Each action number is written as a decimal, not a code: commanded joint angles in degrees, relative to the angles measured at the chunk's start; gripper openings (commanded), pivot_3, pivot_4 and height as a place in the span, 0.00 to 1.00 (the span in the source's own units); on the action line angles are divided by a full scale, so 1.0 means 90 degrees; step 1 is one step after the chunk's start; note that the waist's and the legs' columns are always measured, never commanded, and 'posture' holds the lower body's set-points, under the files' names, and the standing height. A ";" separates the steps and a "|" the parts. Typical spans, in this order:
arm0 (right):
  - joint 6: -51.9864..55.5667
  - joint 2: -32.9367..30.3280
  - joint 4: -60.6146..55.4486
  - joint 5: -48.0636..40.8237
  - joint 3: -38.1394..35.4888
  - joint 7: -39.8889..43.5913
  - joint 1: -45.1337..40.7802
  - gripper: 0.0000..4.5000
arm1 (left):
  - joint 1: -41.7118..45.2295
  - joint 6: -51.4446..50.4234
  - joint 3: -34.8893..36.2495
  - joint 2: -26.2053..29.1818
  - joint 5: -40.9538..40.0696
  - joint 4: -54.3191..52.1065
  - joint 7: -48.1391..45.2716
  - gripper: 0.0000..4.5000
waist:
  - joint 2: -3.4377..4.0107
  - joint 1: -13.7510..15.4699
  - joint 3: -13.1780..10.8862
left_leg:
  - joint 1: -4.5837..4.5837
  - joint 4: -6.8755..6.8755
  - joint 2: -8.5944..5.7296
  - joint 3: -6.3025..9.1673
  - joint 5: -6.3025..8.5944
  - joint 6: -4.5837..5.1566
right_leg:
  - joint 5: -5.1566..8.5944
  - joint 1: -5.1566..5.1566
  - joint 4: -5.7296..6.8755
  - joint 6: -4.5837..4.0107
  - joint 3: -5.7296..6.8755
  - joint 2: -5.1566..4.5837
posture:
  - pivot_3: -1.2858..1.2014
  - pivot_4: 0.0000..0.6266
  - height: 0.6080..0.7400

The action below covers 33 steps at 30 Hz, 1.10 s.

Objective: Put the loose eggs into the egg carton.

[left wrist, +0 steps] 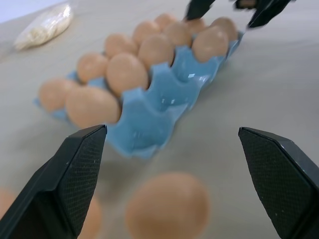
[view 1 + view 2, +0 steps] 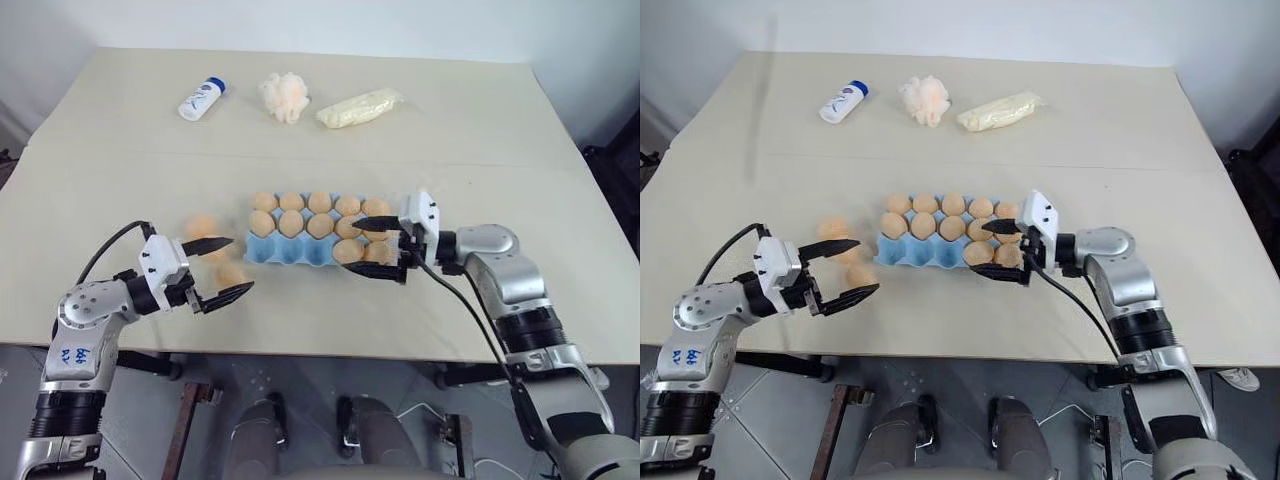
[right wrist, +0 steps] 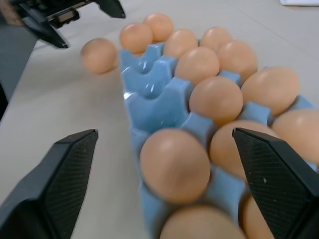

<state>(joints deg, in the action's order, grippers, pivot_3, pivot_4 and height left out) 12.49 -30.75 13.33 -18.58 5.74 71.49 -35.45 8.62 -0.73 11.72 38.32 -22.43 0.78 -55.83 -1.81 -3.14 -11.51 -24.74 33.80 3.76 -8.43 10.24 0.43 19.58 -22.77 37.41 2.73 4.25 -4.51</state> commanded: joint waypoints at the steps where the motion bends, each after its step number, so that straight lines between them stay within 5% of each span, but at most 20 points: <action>1: -0.0384 -0.0257 -0.0348 -0.0163 -0.0312 0.0236 0.0155 1.00 | -0.0394 -0.0337 0.0650 0.0298 -0.0410 -0.0305 -0.0007 1.00 | 0.0000 -0.0009 0.0000 | 0.0000 0.0000 0.0000 0.0000 0.0000 0.0000 | 0.0000 -0.0001 0.0000 0.0000 0.0000 0.0000 | 0.52 0.24 1.00; 14: -0.1815 -0.0512 -0.0041 -0.0382 -0.0802 0.0765 0.1071 1.00 | -0.2175 -0.0607 0.1788 0.0432 -0.0419 -0.1019 0.0311 1.00 | 0.0005 -0.0002 -0.0003 | 0.0004 -0.0024 0.0002 0.0001 0.0006 -0.0008 | -0.0001 0.0001 -0.0041 -0.0008 -0.0002 -0.0004 | 0.52 0.24 1.00; 33: -0.0968 -0.0571 -0.1545 -0.0941 -0.0887 0.0353 0.1915 1.00 | -0.0850 -0.0358 -0.0214 -0.0876 0.0569 -0.0702 0.1450 1.00 | 0.0006 0.0040 -0.0003 | 0.0001 -0.0014 0.0002 0.0000 0.0007 -0.0004 | -0.0021 0.0014 -0.0057 0.0004 0.0005 0.0003 | 0.52 0.24 1.00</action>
<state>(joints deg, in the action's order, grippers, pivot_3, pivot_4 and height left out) 3.41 -35.25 1.63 -25.55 -0.66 75.32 -18.71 0.63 -5.21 10.34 30.64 -18.19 -5.72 -43.36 -1.76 -2.78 -11.53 -24.73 33.72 3.78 -8.43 10.31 0.42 19.37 -22.60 36.90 2.79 4.29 -4.49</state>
